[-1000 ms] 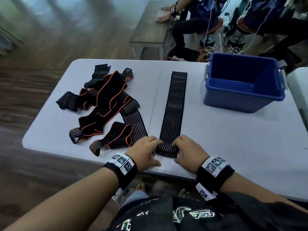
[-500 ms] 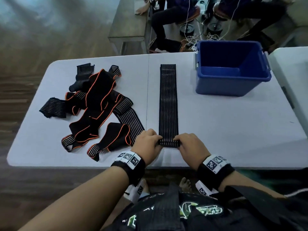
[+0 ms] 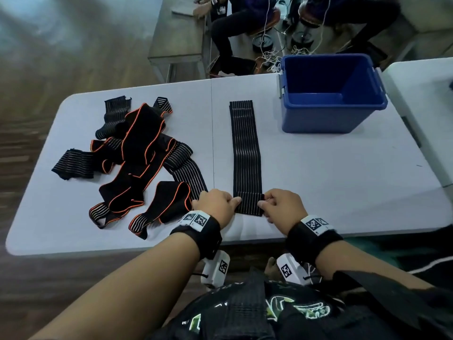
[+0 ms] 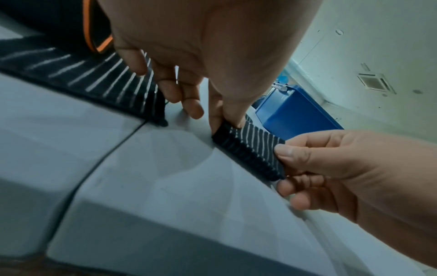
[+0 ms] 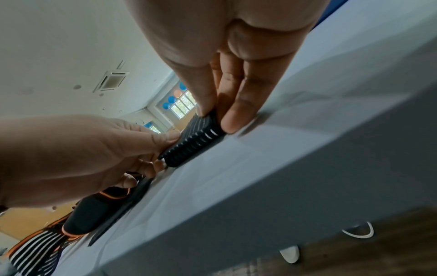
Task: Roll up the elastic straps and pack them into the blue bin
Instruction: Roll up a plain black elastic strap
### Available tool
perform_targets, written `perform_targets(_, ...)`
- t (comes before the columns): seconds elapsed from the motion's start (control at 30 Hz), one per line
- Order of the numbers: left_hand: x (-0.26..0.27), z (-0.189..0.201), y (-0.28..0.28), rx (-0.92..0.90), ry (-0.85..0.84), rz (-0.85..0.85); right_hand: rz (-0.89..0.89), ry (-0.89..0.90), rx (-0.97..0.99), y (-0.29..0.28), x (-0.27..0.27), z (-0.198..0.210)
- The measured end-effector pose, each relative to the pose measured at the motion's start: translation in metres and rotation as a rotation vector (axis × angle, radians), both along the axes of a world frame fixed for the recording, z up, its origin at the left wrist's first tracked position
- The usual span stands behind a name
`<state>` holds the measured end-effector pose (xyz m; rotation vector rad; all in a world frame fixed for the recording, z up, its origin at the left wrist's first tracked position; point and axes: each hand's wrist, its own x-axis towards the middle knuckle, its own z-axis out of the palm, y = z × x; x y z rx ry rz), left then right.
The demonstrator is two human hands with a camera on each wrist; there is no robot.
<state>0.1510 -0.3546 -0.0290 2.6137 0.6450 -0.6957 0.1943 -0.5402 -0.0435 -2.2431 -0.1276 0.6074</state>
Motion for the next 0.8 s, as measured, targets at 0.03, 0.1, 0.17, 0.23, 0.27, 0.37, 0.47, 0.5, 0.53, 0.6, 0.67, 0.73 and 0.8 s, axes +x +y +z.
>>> perform_targets(0.03,0.001,0.0,0.0,0.002,0.008,0.004,-0.013,0.02,0.013,0.001,0.001,-0.001)
perform_targets(0.1,0.003,-0.001,0.002,0.006,-0.005,0.011,-0.018,0.051,0.01,0.003,0.005,-0.002)
perform_targets(0.17,0.001,-0.001,0.004,0.011,-0.047,0.007,-0.027,0.088,0.013,0.004,0.007,0.0)
perform_targets(0.23,-0.002,-0.002,0.005,-0.006,-0.104,0.011,-0.033,0.102,0.006,0.006,0.009,0.001)
perform_targets(0.27,-0.004,-0.002,0.005,-0.023,-0.138,0.02,-0.03,0.098,-0.009,0.006,0.009,0.001)
perform_targets(0.37,-0.007,-0.001,0.003,-0.047,-0.217,-0.03,0.01,0.057,-0.082,0.006,0.008,0.001)
perform_targets(0.47,-0.009,0.004,0.0,0.029,-0.242,-0.192,0.127,-0.032,-0.17,0.008,0.006,0.003)
perform_targets(0.5,-0.01,0.005,0.0,0.056,-0.241,-0.233,0.172,-0.06,-0.199,0.008,0.005,0.004)
perform_targets(0.53,-0.011,0.006,0.0,0.083,-0.24,-0.272,0.209,-0.081,-0.22,0.009,0.005,0.005)
perform_targets(0.6,-0.014,0.007,0.002,0.131,-0.249,-0.356,0.283,-0.113,-0.263,0.01,0.003,0.008)
perform_targets(0.67,-0.018,0.008,0.004,0.147,-0.253,-0.434,0.379,-0.137,-0.297,0.008,-0.001,0.009)
perform_targets(0.73,-0.021,0.009,0.007,0.152,-0.251,-0.52,0.511,-0.168,-0.4,0.004,-0.004,0.011)
perform_targets(0.8,-0.024,0.007,0.009,0.142,-0.266,-0.566,0.608,-0.221,-0.523,0.0,-0.007,0.01)
